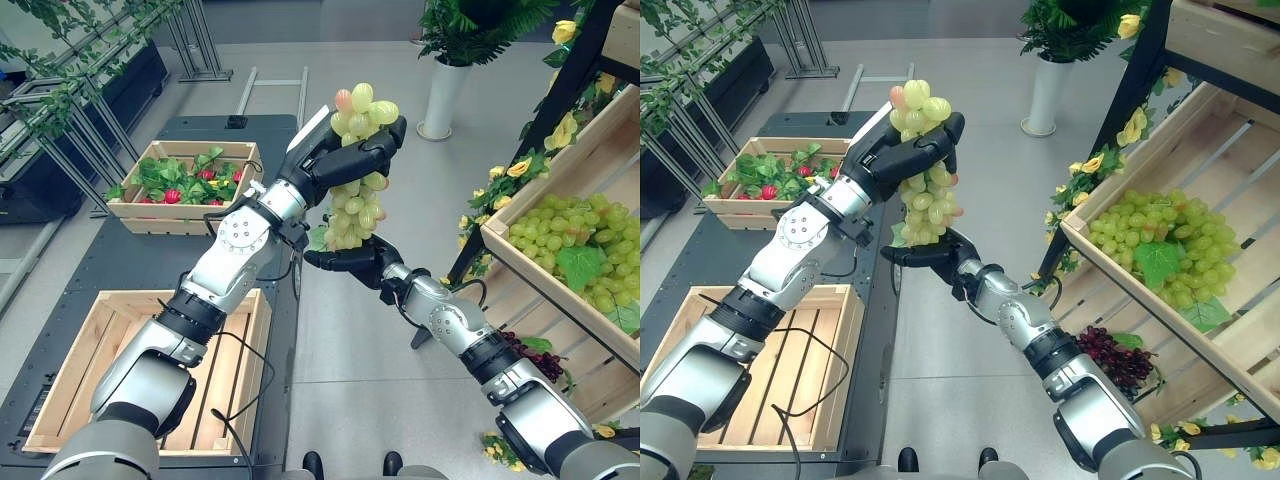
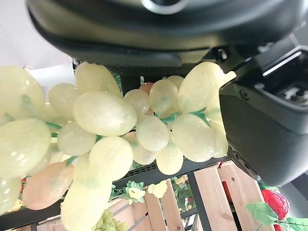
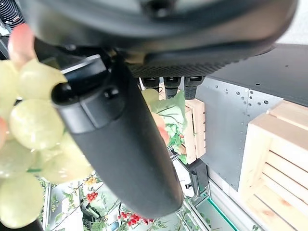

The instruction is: Pick up the fruits from the basket on one side to the basket on the other side

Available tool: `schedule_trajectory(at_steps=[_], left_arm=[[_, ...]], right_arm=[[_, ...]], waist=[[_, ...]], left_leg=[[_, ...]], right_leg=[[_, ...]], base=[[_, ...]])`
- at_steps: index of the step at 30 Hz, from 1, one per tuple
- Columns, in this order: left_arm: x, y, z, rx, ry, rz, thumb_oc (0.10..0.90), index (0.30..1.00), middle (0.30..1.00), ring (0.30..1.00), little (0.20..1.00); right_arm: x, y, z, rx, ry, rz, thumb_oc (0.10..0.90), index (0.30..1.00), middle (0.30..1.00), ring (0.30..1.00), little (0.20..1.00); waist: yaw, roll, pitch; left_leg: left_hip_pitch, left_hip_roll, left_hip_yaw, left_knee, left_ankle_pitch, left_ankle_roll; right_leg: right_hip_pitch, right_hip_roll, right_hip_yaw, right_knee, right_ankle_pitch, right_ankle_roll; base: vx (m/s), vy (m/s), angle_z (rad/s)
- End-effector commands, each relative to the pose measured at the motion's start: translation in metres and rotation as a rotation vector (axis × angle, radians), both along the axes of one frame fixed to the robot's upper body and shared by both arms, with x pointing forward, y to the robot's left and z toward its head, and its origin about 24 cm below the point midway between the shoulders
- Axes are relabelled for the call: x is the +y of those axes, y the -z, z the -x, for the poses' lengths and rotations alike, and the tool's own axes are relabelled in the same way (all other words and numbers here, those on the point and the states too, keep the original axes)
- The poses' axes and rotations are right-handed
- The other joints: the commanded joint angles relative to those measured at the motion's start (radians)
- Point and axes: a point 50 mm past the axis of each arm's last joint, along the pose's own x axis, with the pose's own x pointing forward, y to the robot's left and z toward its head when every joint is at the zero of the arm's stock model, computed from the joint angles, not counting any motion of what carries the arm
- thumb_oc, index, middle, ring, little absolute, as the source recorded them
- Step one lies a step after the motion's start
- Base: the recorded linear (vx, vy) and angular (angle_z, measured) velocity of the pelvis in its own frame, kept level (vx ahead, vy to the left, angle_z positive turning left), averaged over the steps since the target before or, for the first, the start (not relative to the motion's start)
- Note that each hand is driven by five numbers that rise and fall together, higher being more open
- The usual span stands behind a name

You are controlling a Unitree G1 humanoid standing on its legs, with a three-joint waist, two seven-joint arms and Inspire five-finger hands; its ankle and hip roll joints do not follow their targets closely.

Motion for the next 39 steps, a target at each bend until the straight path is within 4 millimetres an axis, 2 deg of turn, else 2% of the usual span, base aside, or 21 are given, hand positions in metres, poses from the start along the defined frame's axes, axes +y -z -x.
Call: schedule_trajectory(at_steps=[1, 15, 22, 32, 39], left_arm=[[-0.014, -0.049, -0.004, -0.138, 0.054, 0.126, 0.4, 0.3, 0.3, 0.3, 0.3], [-0.014, -0.038, -0.01, -0.096, 0.041, 0.119, 0.4, 0.3, 0.3, 0.3, 0.3], [-0.014, -0.035, -0.013, -0.075, 0.028, 0.117, 0.4, 0.3, 0.3, 0.3, 0.3], [0.0, -0.027, -0.02, -0.054, -0.069, 0.123, 0.4, 0.3, 0.3, 0.3, 0.3], [0.006, -0.013, -0.027, -0.014, -0.12, 0.115, 0.4, 0.3, 0.3, 0.3, 0.3]], right_arm=[[0.021, -0.052, -0.01, -0.201, 0.028, -0.199, 0.8, 0.9, 0.9, 0.9, 0.9], [0.021, -0.084, -0.007, -0.355, 0.093, -0.346, 0.8, 0.9, 0.9, 0.9, 0.9], [0.021, -0.099, -0.005, -0.445, 0.137, -0.35, 0.8, 0.9, 0.9, 0.9, 0.9], [0.017, -0.096, -0.003, -0.458, 0.142, -0.361, 0.8, 0.9, 0.9, 0.9, 0.9], [0.018, -0.104, 0.001, -0.489, 0.128, -0.483, 0.8, 0.9, 0.9, 0.9, 0.9]], waist=[[0.02, 0.009, -0.162], [0.017, 0.016, -0.161], [0.013, 0.019, -0.162], [0.009, 0.021, -0.16], [0.005, 0.027, -0.156]], left_leg=[[-0.011, -0.039, -0.034, 0.001, -0.105, -0.02], [-0.008, -0.039, -0.032, 0.001, -0.106, -0.016], [-0.005, -0.039, -0.03, 0.001, -0.108, -0.015], [-0.002, -0.036, -0.028, 0.001, -0.109, -0.015], [0.001, -0.035, -0.026, 0.001, -0.11, -0.015]], right_leg=[[-0.013, 0.025, -0.016, 0.001, -0.04, -0.032], [-0.011, 0.025, -0.011, 0.001, -0.039, -0.031], [-0.011, 0.025, -0.007, 0.001, -0.04, -0.031], [-0.01, 0.026, -0.001, 0.001, -0.042, -0.032], [-0.008, 0.027, 0.001, 0.001, -0.043, -0.034]], base=[[0.0, 0.0, 0.0], [0.0, 0.0, 0.0], [0.0, 0.0, 0.0], [0.0, 0.001, -0.02], [0.0, 0.0, 0.0]])
